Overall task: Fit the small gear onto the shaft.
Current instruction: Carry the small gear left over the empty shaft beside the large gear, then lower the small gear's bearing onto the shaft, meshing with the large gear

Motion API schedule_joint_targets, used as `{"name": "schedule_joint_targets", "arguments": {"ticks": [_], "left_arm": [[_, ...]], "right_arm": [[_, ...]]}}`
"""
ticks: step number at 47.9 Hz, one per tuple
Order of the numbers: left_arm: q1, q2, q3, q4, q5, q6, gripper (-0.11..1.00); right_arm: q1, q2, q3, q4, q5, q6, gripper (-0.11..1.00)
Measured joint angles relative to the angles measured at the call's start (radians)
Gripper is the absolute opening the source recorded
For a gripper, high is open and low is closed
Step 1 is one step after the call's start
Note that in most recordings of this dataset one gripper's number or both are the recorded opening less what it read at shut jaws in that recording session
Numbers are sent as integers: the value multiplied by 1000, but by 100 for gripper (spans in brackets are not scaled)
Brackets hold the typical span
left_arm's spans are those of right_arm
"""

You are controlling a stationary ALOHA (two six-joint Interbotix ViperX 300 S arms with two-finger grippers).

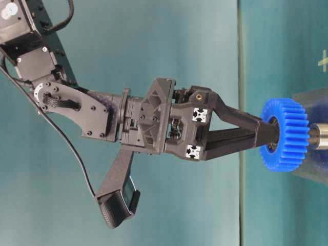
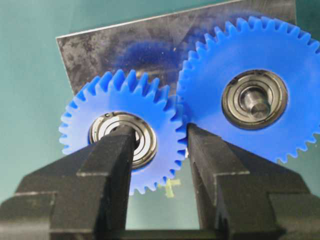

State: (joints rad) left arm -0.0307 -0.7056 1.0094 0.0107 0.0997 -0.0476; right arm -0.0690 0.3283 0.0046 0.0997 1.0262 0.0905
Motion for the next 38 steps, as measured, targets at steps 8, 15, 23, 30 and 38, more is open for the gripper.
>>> {"name": "schedule_joint_targets", "arguments": {"ticks": [8, 15, 23, 30, 38], "left_arm": [[0, 0, 2, 0, 0, -3, 0], [0, 0, 2, 0, 0, -3, 0], [0, 0, 2, 0, 0, -5, 0], [0, 0, 5, 0, -2, -5, 0], [0, 0, 5, 0, -2, -5, 0]], "right_arm": [[-2, 0, -3, 5, 11, 2, 36], [-5, 0, -6, 5, 15, 2, 59], [-12, 2, -20, 6, 28, 2, 67], [-12, 2, -46, 8, 32, 2, 63], [-12, 14, -74, 8, 34, -2, 39]]}}
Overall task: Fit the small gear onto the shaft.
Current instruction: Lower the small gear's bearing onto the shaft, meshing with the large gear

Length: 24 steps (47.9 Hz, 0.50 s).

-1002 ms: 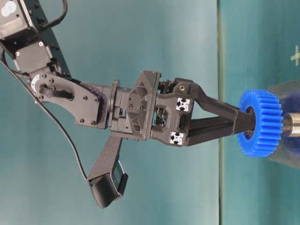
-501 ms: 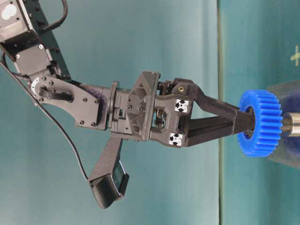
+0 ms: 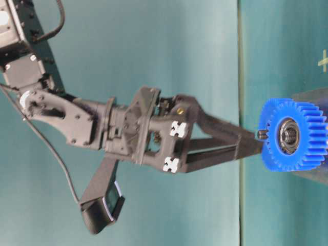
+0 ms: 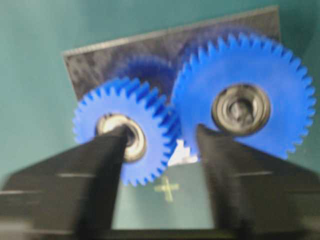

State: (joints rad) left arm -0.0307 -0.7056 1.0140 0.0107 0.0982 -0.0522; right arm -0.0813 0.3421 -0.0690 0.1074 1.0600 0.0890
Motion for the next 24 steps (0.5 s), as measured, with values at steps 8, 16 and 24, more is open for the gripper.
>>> {"name": "schedule_joint_targets", "arguments": {"ticks": [8, 16, 24], "left_arm": [[0, -2, 2, 0, 0, 0, 0], [0, -2, 2, 0, -23, 0, 0], [0, -2, 6, -2, -46, 0, 0]], "right_arm": [[0, 32, -12, 3, 0, -5, 10], [0, 48, -21, 5, -3, -5, -1], [0, 44, -12, 5, 8, -2, -1]]}}
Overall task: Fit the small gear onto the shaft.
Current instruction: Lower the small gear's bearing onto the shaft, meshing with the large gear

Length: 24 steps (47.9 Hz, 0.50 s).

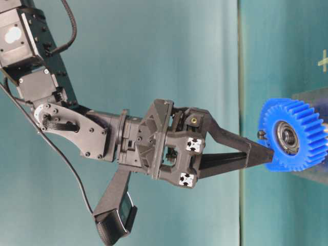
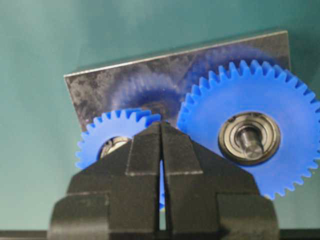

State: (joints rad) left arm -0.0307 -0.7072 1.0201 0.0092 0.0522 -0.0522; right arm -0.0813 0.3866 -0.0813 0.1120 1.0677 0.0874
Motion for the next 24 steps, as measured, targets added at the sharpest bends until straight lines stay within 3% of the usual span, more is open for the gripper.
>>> {"name": "schedule_joint_targets", "arguments": {"ticks": [12, 24], "left_arm": [[0, -2, 8, 2, -3, 0, 0], [0, -6, 12, 2, -3, 0, 0]], "right_arm": [[-5, -31, 83, -6, 20, 43, -1], [11, -49, 95, -6, 32, 72, -1]]}}
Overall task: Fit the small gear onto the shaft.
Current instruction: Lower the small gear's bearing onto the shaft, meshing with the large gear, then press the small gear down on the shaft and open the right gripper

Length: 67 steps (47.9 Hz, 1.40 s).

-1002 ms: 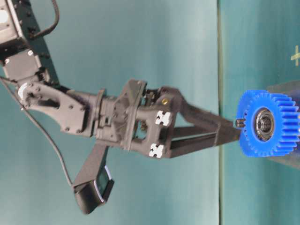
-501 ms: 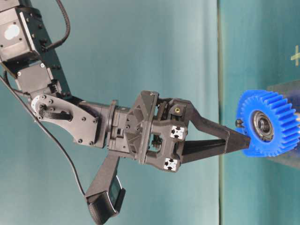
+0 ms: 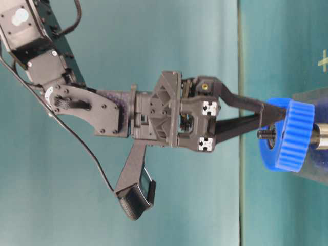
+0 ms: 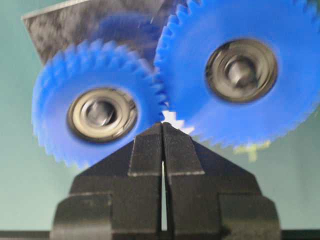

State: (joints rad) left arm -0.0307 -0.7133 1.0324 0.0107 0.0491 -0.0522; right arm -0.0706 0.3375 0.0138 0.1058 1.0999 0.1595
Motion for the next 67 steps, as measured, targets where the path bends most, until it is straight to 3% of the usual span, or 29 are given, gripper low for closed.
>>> {"name": "schedule_joint_targets", "arguments": {"ticks": [7, 24, 42, 60, 67], "left_arm": [[0, -5, 0, 0, 0, 0, 0], [0, -6, 5, 0, 0, 0, 0], [0, -6, 6, 0, 0, 0, 0], [0, -6, 6, 0, 0, 0, 0], [0, -6, 6, 0, 0, 0, 0]], "right_arm": [[15, -25, -8, 2, 2, 41, -1], [28, 3, -91, -12, -14, 48, -1], [8, 35, -63, -31, 8, 55, -1], [135, 9, -58, 0, 95, 101, -1], [101, 5, -110, -49, 84, 104, -1]]}}
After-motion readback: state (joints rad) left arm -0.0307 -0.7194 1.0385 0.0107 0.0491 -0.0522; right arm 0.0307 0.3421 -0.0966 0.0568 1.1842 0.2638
